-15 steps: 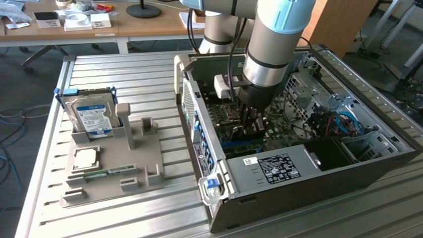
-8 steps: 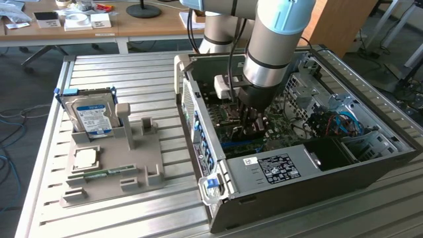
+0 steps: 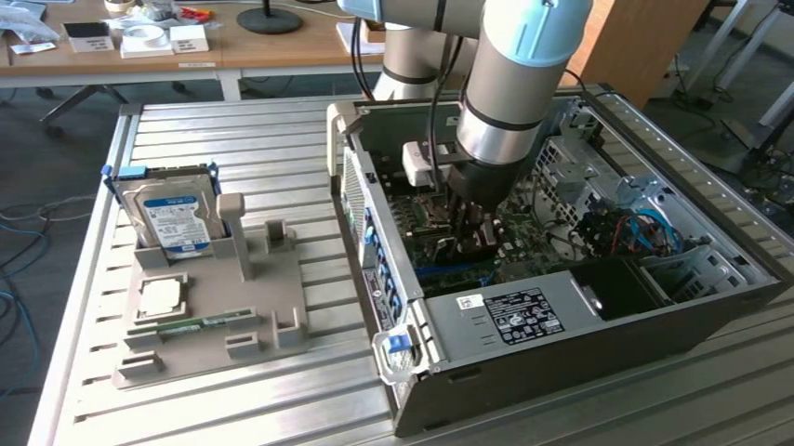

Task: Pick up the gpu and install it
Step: 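Insert the gpu into the slot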

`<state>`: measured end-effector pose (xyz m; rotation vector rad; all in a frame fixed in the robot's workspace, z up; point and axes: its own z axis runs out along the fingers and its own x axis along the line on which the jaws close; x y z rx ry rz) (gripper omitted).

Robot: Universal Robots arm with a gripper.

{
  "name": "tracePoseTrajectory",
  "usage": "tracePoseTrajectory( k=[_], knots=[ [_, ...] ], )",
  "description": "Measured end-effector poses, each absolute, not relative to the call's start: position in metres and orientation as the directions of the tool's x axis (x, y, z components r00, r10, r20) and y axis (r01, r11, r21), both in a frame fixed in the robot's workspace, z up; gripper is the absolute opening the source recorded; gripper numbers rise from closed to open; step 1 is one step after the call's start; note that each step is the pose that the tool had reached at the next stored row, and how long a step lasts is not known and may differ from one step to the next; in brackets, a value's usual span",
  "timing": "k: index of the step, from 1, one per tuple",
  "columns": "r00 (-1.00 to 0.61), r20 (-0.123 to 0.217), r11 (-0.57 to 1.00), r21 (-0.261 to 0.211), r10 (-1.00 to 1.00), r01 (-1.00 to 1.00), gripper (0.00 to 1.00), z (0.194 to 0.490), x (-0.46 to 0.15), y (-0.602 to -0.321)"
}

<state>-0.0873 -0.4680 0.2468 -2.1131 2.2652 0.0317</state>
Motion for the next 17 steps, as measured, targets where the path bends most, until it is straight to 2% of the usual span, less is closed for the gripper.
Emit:
tracePoseTrajectory(
  k=[17],
  knots=[
    [-0.069,-0.046,0.07,-0.015,-0.997,-0.997,0.27,0.2435,-0.0873,-0.4681]
  ],
)
